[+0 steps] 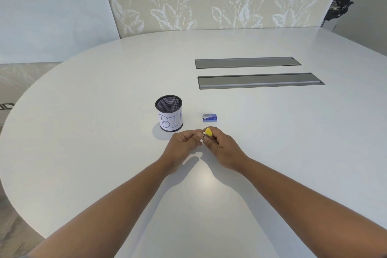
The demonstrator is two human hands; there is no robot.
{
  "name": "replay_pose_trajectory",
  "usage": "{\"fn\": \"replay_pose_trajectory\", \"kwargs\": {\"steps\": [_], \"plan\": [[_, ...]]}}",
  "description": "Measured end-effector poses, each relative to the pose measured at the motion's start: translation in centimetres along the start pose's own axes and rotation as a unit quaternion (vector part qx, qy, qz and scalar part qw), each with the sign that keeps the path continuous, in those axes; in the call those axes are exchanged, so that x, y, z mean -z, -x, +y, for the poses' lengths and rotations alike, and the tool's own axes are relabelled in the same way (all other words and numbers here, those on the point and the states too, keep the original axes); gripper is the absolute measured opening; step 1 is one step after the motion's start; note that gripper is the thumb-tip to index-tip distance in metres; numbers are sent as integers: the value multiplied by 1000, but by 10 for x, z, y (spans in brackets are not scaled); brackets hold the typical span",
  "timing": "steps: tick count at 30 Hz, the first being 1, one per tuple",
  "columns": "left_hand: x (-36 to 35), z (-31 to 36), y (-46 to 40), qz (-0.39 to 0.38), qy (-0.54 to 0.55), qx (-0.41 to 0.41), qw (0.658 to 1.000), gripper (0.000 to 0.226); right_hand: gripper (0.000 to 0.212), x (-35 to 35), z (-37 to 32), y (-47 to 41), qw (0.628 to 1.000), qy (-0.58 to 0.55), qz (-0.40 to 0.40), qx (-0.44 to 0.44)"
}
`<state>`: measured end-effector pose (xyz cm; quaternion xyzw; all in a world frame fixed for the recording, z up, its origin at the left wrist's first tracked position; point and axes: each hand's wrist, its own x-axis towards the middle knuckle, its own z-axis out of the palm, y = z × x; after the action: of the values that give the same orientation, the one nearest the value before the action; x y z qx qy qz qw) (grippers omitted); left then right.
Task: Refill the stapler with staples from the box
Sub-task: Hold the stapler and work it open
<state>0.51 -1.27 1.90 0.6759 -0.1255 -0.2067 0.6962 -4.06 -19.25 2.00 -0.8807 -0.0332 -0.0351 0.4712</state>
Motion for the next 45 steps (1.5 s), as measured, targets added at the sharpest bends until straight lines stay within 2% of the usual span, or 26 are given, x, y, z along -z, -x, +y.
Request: {"fn": "replay_pose_trajectory", "kwargs": {"steps": [4, 6, 11, 16, 20, 23, 25, 29, 31, 35, 39, 43, 45], "plan": [[-1, 2, 3, 6, -22, -21, 1000, 31, 69, -5, -1, 4, 993, 117, -26, 5], [0, 3, 4, 10, -8, -9, 1000, 37, 75, -6, 0, 5, 988, 153, -23, 16], [8, 2, 5, -40, 22, 9, 999, 43, 64, -6, -2, 3, 980, 193, -31, 40], [8, 3, 3, -44, 37, 23, 998, 46, 50, -2, -2, -4, 980, 188, -38, 47], [8, 2, 2, -41, 33, 26, 998, 49, 58, -3, -1, -3, 978, 204, -37, 40], [8, 0, 1, -32, 50, 32, 998, 43, 54, -8, 0, -1, 971, 234, -18, 49], [6, 2, 3, -25, 23, 32, 999, 54, 48, -9, 1, -1, 969, 242, -8, 55], [3, -3, 6, -51, -119, 19, 991, 103, 45, -9, 6, -1, 963, 263, -1, 60], [4, -4, 6, -54, -180, 4, 982, 113, 47, -11, 6, 0, 964, 260, 11, 60], [7, -1, 3, -64, -237, -14, 969, 114, 46, -14, 7, 1, 967, 243, 33, 63], [6, -2, 4, -65, -244, -23, 967, 108, 42, -14, 8, 2, 969, 235, 42, 63], [5, -2, 6, -71, -241, -51, 967, 78, 35, -14, 12, 4, 970, 230, 46, 61], [4, 0, 9, -68, -238, -60, 967, 72, 35, -14, 12, 4, 971, 224, 47, 62]]}}
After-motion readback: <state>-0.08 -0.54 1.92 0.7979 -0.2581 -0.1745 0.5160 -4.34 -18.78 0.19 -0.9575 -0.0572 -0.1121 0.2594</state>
